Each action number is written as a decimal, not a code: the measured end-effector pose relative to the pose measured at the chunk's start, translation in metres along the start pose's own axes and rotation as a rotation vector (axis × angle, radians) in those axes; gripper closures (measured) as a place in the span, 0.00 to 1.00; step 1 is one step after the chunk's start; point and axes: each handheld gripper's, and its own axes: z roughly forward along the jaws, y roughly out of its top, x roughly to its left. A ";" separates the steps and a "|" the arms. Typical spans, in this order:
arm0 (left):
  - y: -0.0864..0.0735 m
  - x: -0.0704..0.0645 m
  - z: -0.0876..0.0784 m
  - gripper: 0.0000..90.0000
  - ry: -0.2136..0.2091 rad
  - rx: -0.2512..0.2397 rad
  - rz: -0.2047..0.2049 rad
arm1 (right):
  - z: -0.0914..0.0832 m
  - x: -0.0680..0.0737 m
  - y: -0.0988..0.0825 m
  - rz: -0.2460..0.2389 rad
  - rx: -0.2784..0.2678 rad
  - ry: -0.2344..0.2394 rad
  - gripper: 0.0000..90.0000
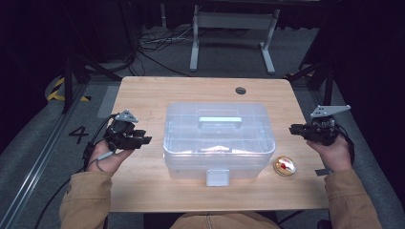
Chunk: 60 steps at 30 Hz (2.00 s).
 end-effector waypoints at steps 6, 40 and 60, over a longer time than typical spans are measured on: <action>0.001 0.001 -0.003 0.61 -0.026 -0.022 -0.031 | 0.000 0.002 0.002 0.006 0.002 0.018 0.79; 0.058 -0.038 -0.044 0.56 -0.159 -0.146 0.111 | -0.001 0.006 -0.003 0.049 0.015 0.043 0.67; 0.101 -0.074 -0.015 0.48 -0.221 -0.111 0.217 | -0.002 0.008 -0.007 0.061 0.026 0.049 0.65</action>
